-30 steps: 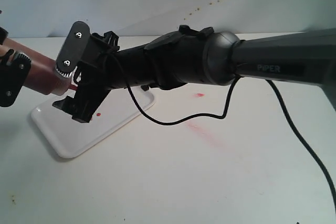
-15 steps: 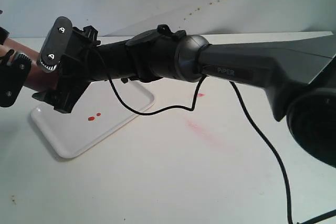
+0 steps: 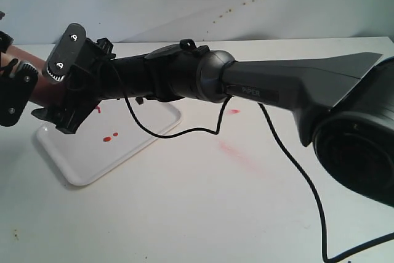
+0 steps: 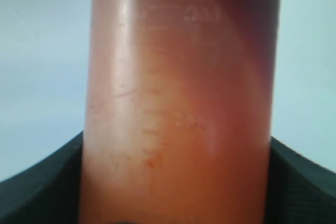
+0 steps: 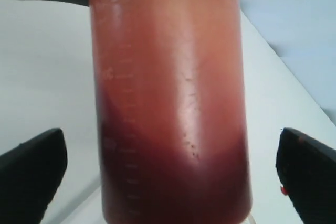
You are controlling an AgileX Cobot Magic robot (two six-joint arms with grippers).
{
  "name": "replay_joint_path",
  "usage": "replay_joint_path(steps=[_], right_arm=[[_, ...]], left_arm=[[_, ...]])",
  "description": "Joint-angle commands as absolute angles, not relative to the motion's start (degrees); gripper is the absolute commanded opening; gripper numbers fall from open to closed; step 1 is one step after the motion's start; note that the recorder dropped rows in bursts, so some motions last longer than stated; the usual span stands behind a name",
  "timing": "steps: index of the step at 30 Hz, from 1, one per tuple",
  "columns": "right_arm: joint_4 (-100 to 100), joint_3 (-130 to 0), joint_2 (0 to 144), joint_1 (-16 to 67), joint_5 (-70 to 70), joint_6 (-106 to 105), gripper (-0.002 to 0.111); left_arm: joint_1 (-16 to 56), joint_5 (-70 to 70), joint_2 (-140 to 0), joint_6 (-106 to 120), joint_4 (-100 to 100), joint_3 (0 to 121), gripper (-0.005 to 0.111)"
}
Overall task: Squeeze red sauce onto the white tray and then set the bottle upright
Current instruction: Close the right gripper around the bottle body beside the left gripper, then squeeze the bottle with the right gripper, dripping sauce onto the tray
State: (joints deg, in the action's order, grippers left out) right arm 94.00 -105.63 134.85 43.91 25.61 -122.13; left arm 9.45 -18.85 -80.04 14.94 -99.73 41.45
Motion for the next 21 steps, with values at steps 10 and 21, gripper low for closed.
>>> replay_joint_path(steps=[10, 21], right_arm=[[95.30, -106.10, 134.36, 46.00, 22.31, -122.78, 0.065], [96.20, -106.10, 134.36, 46.09, 18.57, -122.71, 0.000]], left_arm=[[9.56, -19.21, -79.21, 14.03, -99.95, 41.63, 0.000], [9.56, -19.21, -79.21, 14.03, -99.95, 41.63, 0.000]])
